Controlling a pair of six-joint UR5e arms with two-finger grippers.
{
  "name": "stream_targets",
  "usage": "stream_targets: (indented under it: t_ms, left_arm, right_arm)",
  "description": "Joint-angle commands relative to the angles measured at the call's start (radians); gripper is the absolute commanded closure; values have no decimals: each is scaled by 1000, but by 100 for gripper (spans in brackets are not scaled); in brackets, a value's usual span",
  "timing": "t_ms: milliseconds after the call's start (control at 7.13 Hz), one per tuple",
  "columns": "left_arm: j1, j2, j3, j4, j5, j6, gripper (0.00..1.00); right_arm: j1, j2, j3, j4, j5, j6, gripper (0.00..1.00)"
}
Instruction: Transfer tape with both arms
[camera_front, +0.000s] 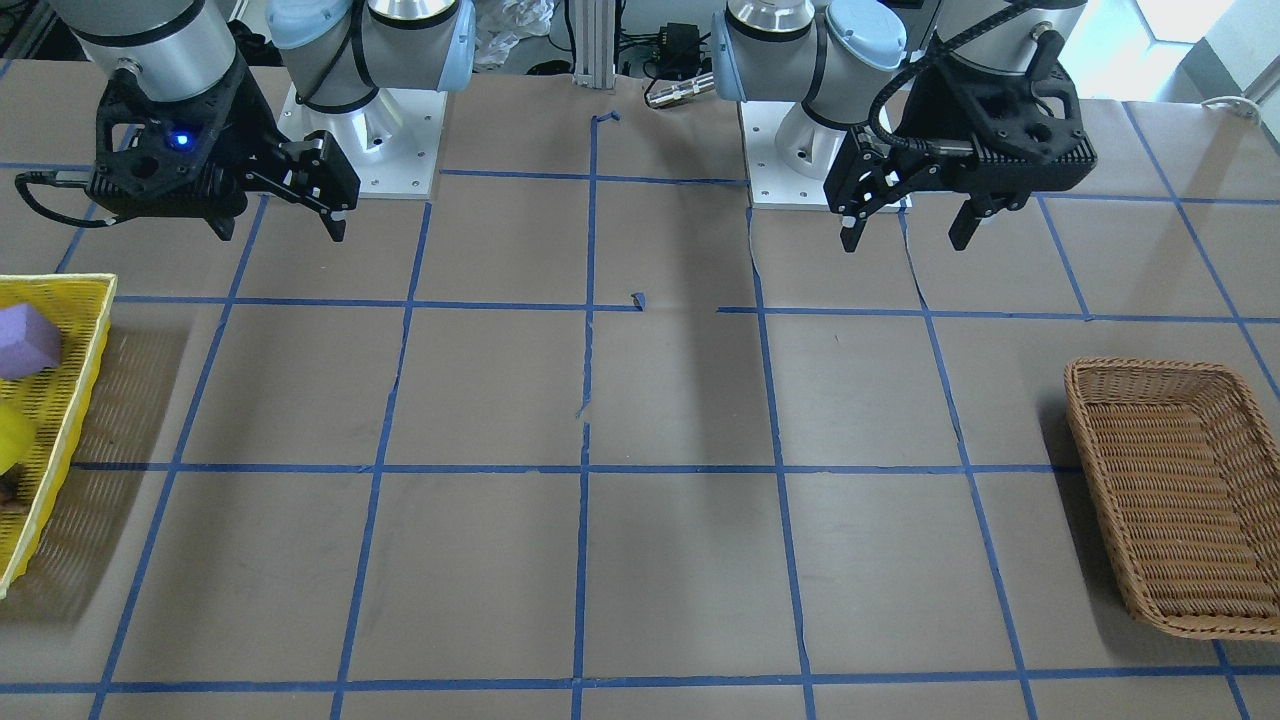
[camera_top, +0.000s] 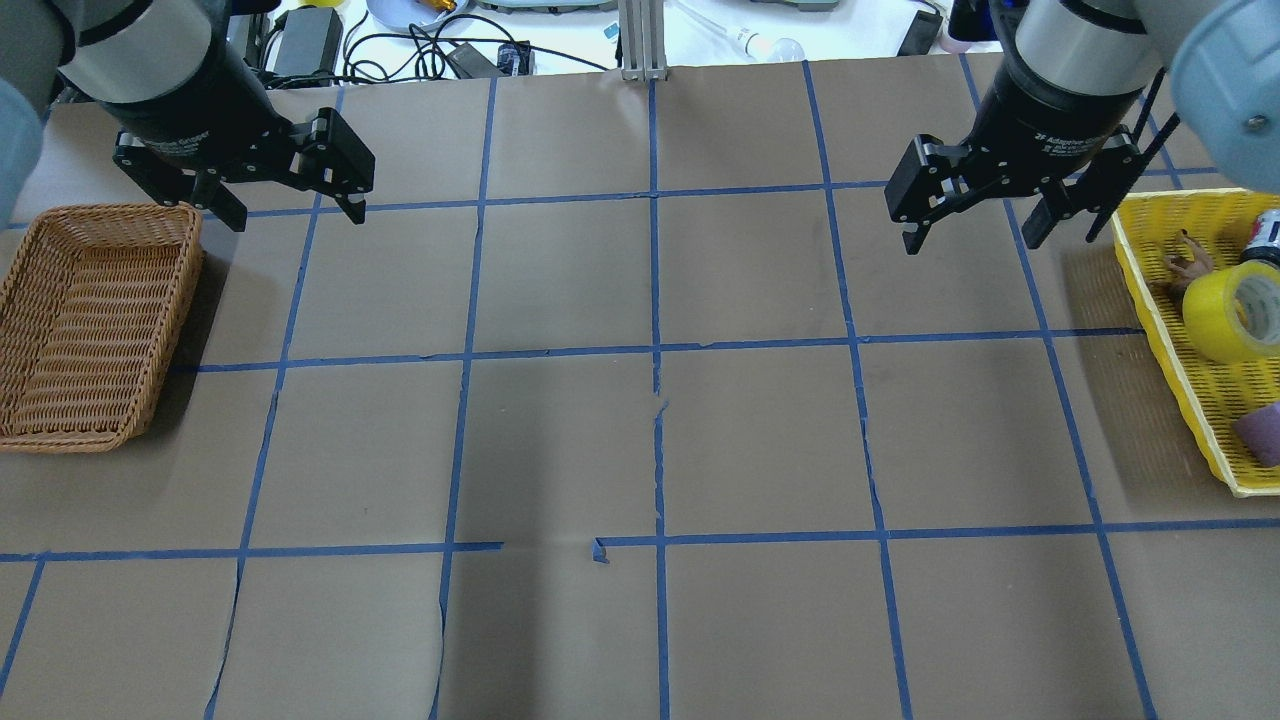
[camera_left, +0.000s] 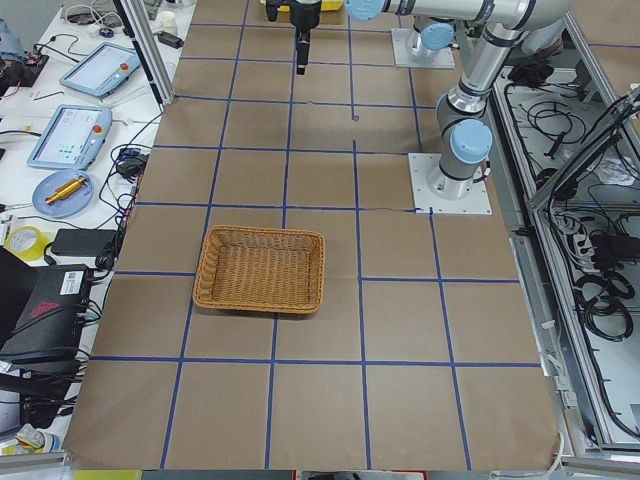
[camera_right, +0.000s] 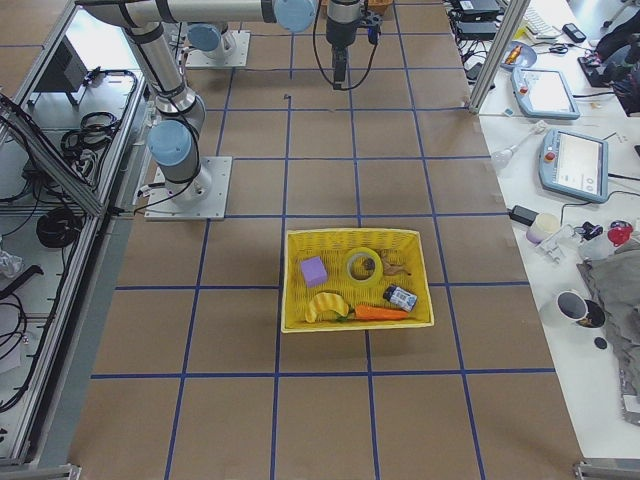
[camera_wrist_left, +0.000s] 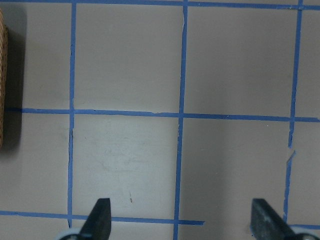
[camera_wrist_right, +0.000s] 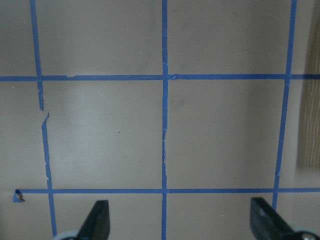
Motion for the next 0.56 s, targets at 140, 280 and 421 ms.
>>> stream_targets:
  t_ms: [140, 280, 421]
  left_arm:
    - [0, 0, 0, 0, 0, 0, 0]
    - [0, 0, 0, 0, 0, 0, 0]
    - [0, 0, 0, 0, 0, 0, 0]
  right_arm:
    - [0, 2, 5, -17, 1, 3, 0]
    - [0, 1, -1, -17, 3, 3, 0]
    - [-2, 5, -1, -30, 1, 12, 0]
